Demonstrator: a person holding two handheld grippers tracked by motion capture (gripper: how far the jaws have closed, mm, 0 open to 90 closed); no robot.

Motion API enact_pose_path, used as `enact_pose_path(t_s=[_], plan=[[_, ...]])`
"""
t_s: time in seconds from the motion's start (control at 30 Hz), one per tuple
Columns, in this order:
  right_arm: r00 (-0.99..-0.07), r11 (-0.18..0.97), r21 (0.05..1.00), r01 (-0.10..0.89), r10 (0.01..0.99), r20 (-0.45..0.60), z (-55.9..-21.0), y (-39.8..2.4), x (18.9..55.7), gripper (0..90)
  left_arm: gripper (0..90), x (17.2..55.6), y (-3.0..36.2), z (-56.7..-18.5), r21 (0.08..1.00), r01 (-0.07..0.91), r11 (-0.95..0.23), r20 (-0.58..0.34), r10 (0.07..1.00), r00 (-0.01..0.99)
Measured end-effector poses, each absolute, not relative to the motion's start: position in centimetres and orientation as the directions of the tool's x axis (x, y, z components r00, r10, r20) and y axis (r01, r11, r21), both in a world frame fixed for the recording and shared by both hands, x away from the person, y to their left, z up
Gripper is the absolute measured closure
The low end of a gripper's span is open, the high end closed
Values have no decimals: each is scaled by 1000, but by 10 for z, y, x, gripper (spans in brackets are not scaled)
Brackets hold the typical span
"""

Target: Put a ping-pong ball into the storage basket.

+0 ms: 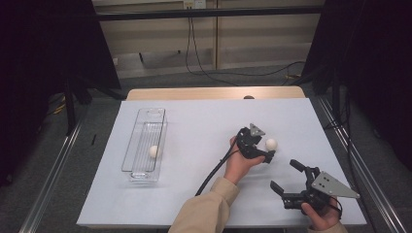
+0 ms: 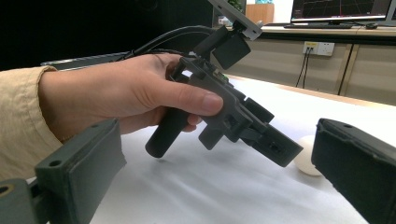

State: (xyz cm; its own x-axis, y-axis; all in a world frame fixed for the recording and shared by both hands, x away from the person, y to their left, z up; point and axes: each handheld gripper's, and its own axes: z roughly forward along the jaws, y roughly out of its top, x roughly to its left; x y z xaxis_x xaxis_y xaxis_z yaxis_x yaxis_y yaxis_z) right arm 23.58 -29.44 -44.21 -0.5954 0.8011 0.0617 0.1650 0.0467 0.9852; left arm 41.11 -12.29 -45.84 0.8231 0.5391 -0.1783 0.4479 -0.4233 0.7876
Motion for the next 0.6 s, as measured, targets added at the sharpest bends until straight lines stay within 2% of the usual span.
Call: enact_pose_path(t_s=[0.6], plan=[[-596, 47, 985, 165, 800, 62, -442, -294, 236, 16, 91, 415, -131, -460, 792, 438, -425, -171, 535, 827]])
